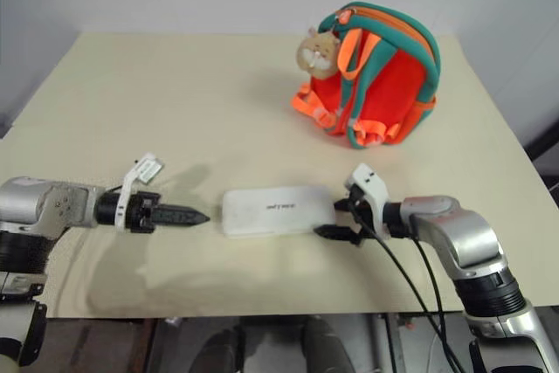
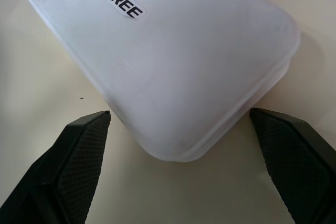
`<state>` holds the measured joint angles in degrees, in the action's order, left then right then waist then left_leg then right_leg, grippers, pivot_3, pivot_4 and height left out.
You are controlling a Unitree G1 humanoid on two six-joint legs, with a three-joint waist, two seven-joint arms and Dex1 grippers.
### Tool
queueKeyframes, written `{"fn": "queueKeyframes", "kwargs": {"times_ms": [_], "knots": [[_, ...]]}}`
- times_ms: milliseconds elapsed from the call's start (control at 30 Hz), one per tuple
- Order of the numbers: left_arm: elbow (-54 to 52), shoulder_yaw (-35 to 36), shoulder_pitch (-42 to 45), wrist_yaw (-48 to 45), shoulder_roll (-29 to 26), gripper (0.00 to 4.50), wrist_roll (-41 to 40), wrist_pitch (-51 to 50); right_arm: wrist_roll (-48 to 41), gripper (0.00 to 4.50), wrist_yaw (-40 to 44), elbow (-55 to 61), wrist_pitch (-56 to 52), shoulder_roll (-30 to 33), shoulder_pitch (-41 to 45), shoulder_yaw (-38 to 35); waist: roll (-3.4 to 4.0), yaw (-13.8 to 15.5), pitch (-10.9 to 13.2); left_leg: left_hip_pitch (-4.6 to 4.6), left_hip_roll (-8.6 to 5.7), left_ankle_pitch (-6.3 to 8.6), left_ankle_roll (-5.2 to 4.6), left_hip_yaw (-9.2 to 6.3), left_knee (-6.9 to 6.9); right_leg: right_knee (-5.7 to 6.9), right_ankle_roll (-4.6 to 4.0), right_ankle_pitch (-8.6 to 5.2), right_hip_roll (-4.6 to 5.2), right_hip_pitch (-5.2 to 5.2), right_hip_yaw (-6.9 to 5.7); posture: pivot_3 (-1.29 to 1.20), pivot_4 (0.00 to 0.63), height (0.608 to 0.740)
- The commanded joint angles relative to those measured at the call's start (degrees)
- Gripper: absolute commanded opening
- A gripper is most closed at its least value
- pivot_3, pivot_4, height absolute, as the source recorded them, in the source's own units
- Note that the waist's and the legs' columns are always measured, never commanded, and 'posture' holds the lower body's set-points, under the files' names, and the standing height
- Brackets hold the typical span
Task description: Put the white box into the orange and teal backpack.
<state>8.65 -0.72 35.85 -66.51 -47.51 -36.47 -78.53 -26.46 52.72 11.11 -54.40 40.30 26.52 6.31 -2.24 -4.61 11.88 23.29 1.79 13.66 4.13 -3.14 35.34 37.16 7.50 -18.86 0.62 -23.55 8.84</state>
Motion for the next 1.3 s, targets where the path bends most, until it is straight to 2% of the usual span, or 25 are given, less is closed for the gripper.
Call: {"fn": "queueKeyframes", "kwargs": {"times_ms": [33, 167, 400, 633, 833, 933, 1200, 1300], "knots": [[-0.06, 1.73, 0.06, 3.51, 3.31, 4.49, -0.99, 0.26, -0.59, 4.50, -0.18, 1.08, 0.69, -0.42, -0.09, -0.16, 0.00, 0.01, 0.00, 0.00, -0.01, -0.01, -0.01, 0.00, 0.04, 0.04, 0.00, 0.00, 0.00, 0.01, 0.00, 0.00, 0.150, 0.740], [2.90, 1.98, 0.75, 7.26, 9.28, 4.49, -0.70, 0.78, -1.05, 4.50, -0.48, 2.07, 0.30, -0.77, -0.37, -0.29, -0.01, 0.10, 0.00, 0.01, -0.03, -0.02, -0.01, -0.01, 0.21, 0.14, 0.01, 0.01, -0.01, 0.04, -0.01, 0.00, 0.150, 0.740], [7.98, 2.78, 1.87, 9.78, 15.50, 4.49, -1.27, 0.27, -1.73, 4.50, -0.82, 3.09, -0.14, -0.23, -1.04, -1.45, 0.00, 0.39, 0.00, -0.06, -0.05, -0.02, -0.01, -0.04, 0.40, 0.27, 0.03, 0.02, -0.01, 0.14, -0.02, 0.00, 0.150, 0.740], [14.09, 7.06, 5.16, 10.11, 18.52, 4.49, -3.72, -2.39, -2.02, 4.50, -1.21, 4.01, -0.32, -0.23, -1.90, -1.46, 0.00, 0.97, 0.00, -0.04, -0.08, -0.01, -0.02, -0.08, 0.64, 0.27, 0.11, 0.08, 0.00, 0.23, -0.03, 0.00, 0.150, 0.740], [14.24, 6.82, 6.30, 7.65, 16.95, 4.49, -5.93, -6.13, -1.52, 4.50, -0.47, 3.54, 1.15, 0.80, -2.95, -1.59, 0.00, 1.22, 0.00, -0.01, -0.08, -0.01, -0.01, -0.09, 0.60, 0.26, 0.11, 0.09, -0.01, 0.20, -0.04, 0.00, 0.150, 0.740], [13.12, 5.83, 6.11, 6.28, 15.61, 3.91, -6.99, -7.82, -1.37, 4.50, -0.28, 3.19, 2.00, 1.19, -3.27, -1.49, 0.00, 1.19, 0.00, 0.00, -0.07, 0.00, 0.00, -0.09, 0.57, 0.25, 0.10, 0.08, -0.01, 0.17, -0.04, 0.00, 0.150, 0.740], [10.05, 4.09, 5.12, 3.92, 13.85, 1.49, -9.77, -10.44, -1.34, 4.50, -0.06, 2.96, 3.45, 1.40, -3.91, -1.35, 0.00, 1.23, 0.00, 0.00, -0.07, 0.00, 0.00, -0.09, 0.57, 0.25, 0.10, 0.08, -0.01, 0.17, -0.04, 0.00, 0.150, 0.740], [7.89, 4.55, 4.16, 4.55, 14.31, 1.42, -11.04, -12.28, -1.41, 4.50, 0.15, 3.00, 4.04, 1.31, -4.10, -1.31, 0.00, 1.21, 0.00, 0.01, -0.07, 0.00, 0.00, -0.09, 0.56, 0.24, 0.10, 0.08, -0.01, 0.16, -0.04, 0.00, 0.150, 0.740]]}}
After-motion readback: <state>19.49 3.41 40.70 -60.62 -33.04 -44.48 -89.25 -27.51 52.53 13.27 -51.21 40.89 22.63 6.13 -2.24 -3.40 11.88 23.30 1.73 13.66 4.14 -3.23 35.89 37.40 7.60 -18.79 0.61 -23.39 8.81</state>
